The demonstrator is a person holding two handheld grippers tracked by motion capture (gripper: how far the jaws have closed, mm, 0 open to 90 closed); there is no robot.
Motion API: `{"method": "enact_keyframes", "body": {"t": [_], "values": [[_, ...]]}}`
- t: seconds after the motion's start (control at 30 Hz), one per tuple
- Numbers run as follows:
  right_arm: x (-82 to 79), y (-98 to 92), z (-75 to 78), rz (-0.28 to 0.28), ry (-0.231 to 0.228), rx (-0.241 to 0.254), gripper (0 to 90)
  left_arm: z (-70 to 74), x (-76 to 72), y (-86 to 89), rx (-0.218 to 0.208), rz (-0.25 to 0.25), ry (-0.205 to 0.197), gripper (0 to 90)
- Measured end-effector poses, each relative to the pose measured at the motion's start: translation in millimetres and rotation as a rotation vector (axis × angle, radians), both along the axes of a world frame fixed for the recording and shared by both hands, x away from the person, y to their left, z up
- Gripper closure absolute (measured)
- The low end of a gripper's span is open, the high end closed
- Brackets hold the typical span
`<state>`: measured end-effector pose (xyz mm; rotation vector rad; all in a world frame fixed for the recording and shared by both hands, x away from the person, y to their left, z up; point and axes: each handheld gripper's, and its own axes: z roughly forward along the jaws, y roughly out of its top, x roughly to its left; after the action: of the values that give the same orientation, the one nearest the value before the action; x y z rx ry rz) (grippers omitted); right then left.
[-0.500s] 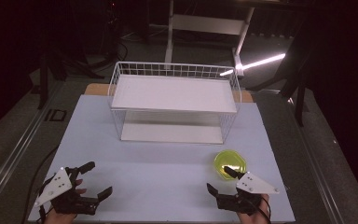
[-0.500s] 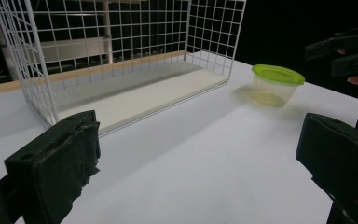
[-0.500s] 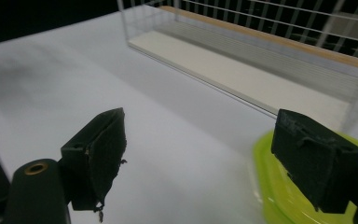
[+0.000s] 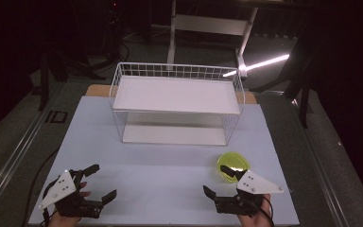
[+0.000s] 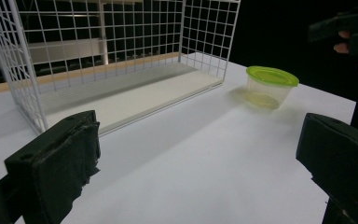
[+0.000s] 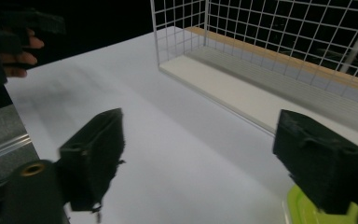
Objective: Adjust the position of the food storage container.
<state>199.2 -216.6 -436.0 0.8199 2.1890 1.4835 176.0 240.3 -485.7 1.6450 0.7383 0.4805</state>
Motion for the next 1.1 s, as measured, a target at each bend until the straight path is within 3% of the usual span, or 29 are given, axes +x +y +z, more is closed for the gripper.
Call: {"method": "enact_keyframes", "body": {"t": [0.1, 0.23, 0.33, 0.4, 0.57, 0.83, 0.93, 1.03, 1.1], "values": [[4.8, -0.3, 8.9, -0.007, -0.022, -0.033, 13.5, 0.0, -0.2, -1.1, 0.005, -0.006, 0.000, 0.5], [14.5, -5.8, 18.7, -0.043, -0.011, 0.002, 13.4, 0.6, -1.0, -1.6, 0.000, -0.009, -0.006, 0.5], [23.6, -10.0, 22.9, -0.069, -0.002, -0.007, 13.6, 1.0, -1.2, -0.8, -0.007, -0.009, -0.005, 0.5], [30.6, -14.7, 24.0, -0.067, 0.023, 0.020, 13.6, 0.9, -1.0, -0.6, -0.011, -0.007, -0.004, 0.4], [43.0, -26.0, 23.3, -0.121, 0.014, 0.041, 13.5, 0.2, 0.0, -1.3, -0.022, -0.011, 0.001, 0.5], [55.5, -43.4, 16.6, -0.195, 0.003, -0.002, 15.5, -0.8, 1.5, -2.5, -0.014, -0.017, 0.006, 0.5], [59.8, -55.4, 10.5, -0.217, -0.011, -0.026, 28.7, -1.6, 2.7, -3.0, -0.016, -0.018, 0.011, 0.5], [61.7, -60.4, 6.5, -0.239, -0.008, -0.042, 30.9, -1.5, 3.1, -3.4, -0.021, -0.018, 0.013, 0.5], [63.8, -68.7, 0.9, -0.262, 0.008, -0.052, 38.9, -1.4, 3.9, -4.5, -0.019, -0.022, 0.012, 0.4]]}}
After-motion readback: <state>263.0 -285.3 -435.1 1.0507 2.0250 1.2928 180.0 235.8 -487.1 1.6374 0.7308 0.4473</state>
